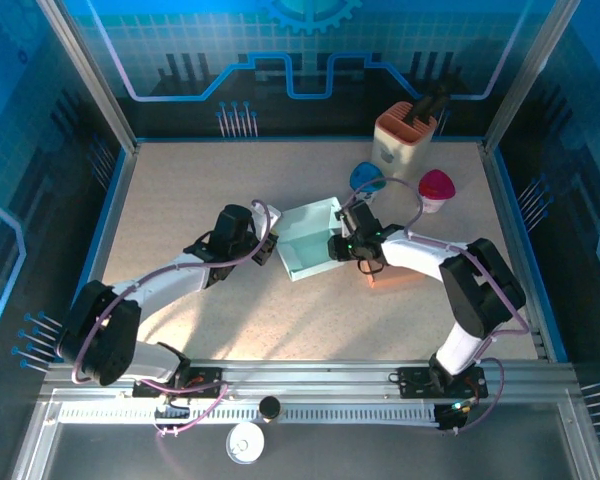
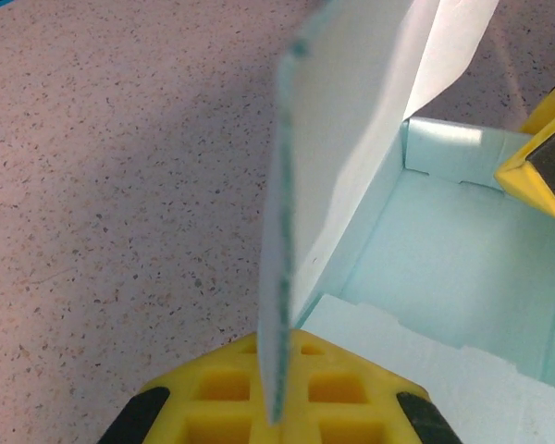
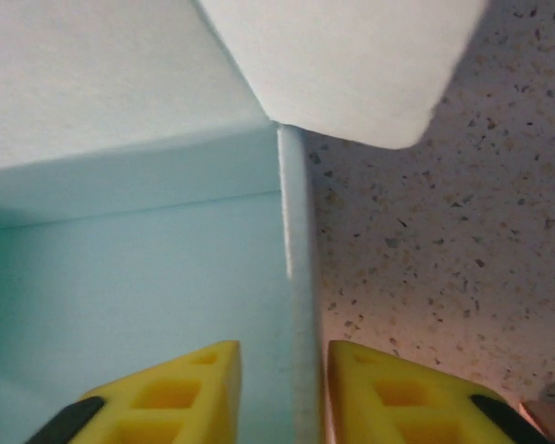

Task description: Fold the paper box

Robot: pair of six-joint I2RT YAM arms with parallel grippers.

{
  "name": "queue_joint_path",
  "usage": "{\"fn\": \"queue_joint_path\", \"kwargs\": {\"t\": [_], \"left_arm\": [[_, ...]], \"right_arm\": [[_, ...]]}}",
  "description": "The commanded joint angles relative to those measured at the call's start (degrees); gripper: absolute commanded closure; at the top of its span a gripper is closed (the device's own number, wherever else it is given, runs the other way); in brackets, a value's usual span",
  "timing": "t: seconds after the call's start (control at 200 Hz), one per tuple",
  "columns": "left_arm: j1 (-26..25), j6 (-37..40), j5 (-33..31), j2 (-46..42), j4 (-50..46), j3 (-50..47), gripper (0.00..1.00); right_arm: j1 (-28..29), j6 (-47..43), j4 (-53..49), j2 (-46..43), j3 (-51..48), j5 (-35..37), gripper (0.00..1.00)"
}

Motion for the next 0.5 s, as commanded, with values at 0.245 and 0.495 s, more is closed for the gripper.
{"fn": "queue_joint_path", "kwargs": {"t": [0.245, 0.495], "left_arm": [[0.46, -5.44, 1.93, 0.44, -4.39, 3.17, 0.62], [-0.65, -29.91, -5.51, -8.37, -14.66, 2.33, 0.43]], "right_arm": [[2.53, 0.96, -0.49, -0.34, -0.10, 6.81, 1.00], [5.21, 2.52, 0.62, -2.45, -1.42, 12.28, 1.00]]}}
